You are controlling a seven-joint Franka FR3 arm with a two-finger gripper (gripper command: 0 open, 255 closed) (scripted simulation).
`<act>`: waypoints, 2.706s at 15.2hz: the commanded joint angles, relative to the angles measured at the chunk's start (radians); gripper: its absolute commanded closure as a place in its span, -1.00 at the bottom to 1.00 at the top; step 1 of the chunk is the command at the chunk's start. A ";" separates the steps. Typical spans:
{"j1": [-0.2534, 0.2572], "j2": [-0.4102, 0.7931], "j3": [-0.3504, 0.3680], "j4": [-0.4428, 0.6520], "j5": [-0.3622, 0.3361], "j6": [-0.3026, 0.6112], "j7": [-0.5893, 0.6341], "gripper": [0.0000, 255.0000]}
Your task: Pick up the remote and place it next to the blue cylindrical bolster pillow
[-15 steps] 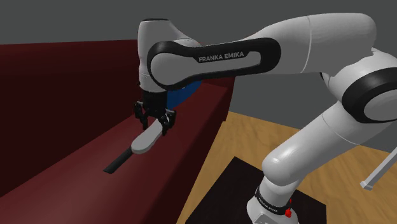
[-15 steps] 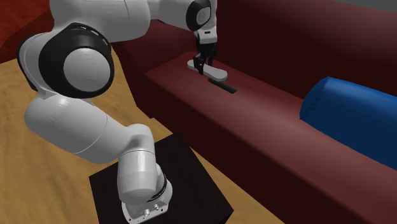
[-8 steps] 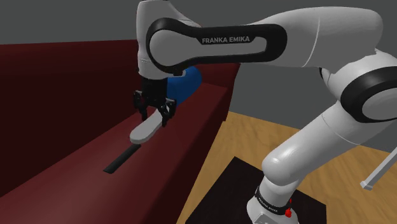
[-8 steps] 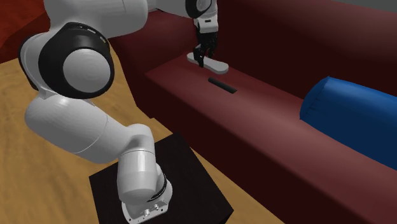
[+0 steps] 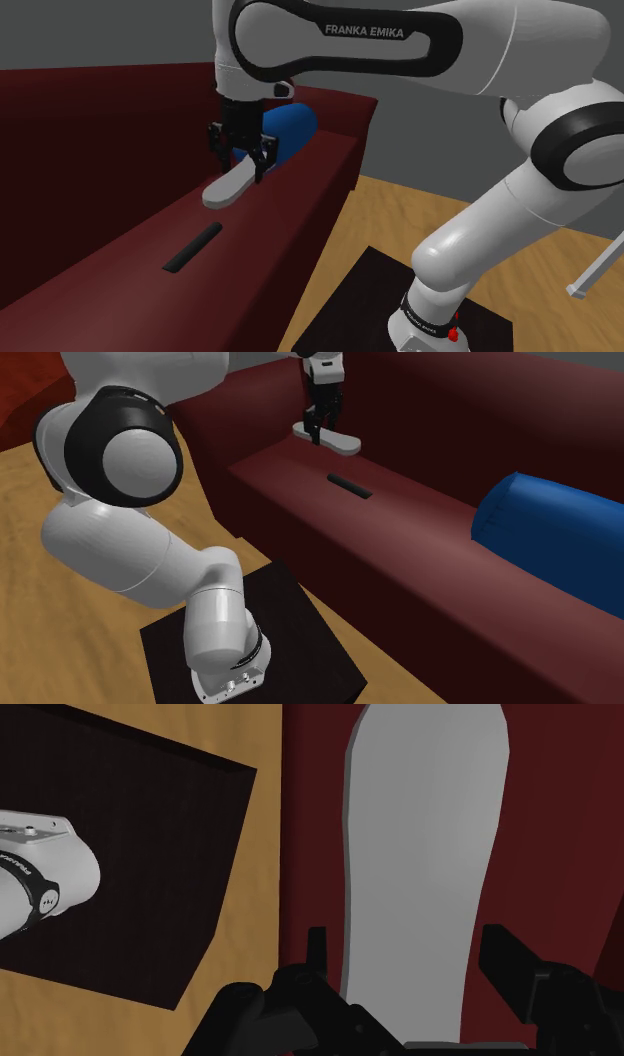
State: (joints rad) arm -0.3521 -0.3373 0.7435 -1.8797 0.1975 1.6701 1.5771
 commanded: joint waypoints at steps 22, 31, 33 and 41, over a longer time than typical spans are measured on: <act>-0.109 0.032 -0.245 0.090 -0.066 -0.098 -0.327 1.00; -0.186 0.141 -0.354 0.173 -0.127 -0.092 -0.504 1.00; -0.203 0.176 -0.374 0.206 -0.141 -0.094 -0.539 1.00; -0.266 0.350 -0.441 0.395 -0.196 -0.120 -0.667 1.00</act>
State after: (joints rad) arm -0.6081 -0.0037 0.3129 -1.5034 0.0053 1.5518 0.9309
